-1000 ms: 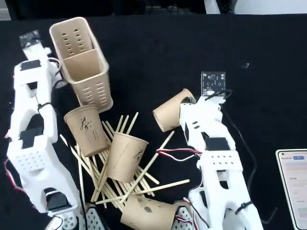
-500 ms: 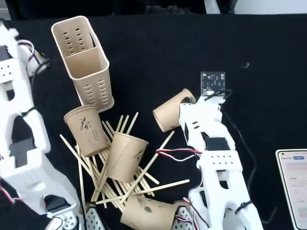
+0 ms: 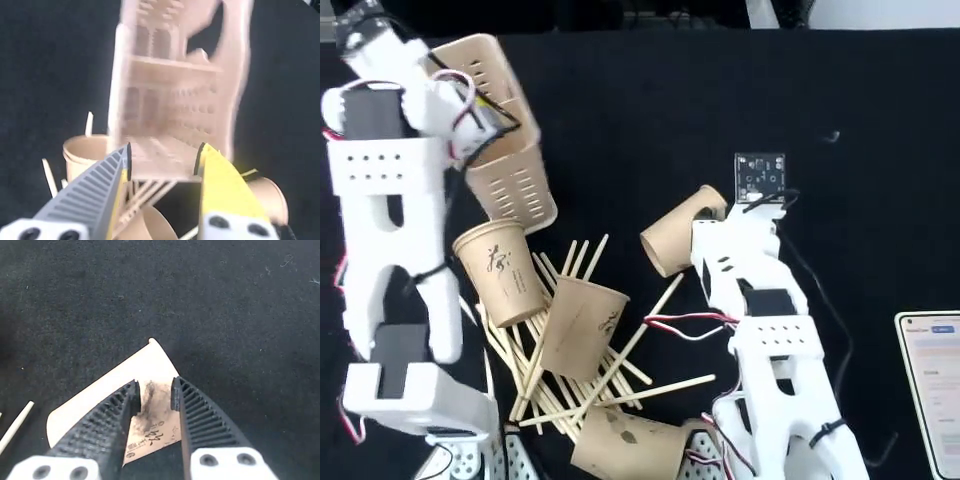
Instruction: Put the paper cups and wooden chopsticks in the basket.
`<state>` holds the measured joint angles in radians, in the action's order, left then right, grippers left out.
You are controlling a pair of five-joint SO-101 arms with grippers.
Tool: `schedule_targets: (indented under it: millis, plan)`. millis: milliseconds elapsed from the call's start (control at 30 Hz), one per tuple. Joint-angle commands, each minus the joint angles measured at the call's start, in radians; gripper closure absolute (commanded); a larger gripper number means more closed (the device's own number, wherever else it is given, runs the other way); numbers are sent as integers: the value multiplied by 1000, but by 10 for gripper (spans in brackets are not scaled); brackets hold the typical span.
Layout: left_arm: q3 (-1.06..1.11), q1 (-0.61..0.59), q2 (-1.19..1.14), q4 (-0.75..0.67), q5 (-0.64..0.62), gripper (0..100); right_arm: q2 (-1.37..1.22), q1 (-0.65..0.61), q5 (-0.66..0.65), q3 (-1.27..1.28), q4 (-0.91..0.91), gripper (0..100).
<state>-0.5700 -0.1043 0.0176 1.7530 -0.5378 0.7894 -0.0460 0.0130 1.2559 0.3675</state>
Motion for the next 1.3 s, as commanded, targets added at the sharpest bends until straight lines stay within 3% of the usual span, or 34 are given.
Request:
schedule_targets:
  millis: [0, 267, 600, 667, 800, 867, 1100, 1267]
  plan:
    - [13, 19, 86, 5, -54, 764, -1, -12, 3, -5, -25, 884]
    - [180, 27, 97, -5, -58, 764, -1, -12, 3, -5, -25, 884]
    - [363, 30, 98, -176, -48, 770, -1, -12, 3, -4, -23, 884]
    - [360, 30, 100, -207, 15, 792, -1, -12, 3, -4, -23, 884]
    - [358, 30, 109, -293, 196, 983, -1, -12, 3, -4, -23, 884]
    - [364, 28, 109, -321, 253, 944, -1, -12, 3, -4, -25, 884]
    - [346, 50, 110, -384, 420, 970, -1, -12, 3, -4, -25, 884]
    - [263, 79, 107, -377, 453, 965, -1, -12, 3, -4, -25, 884]
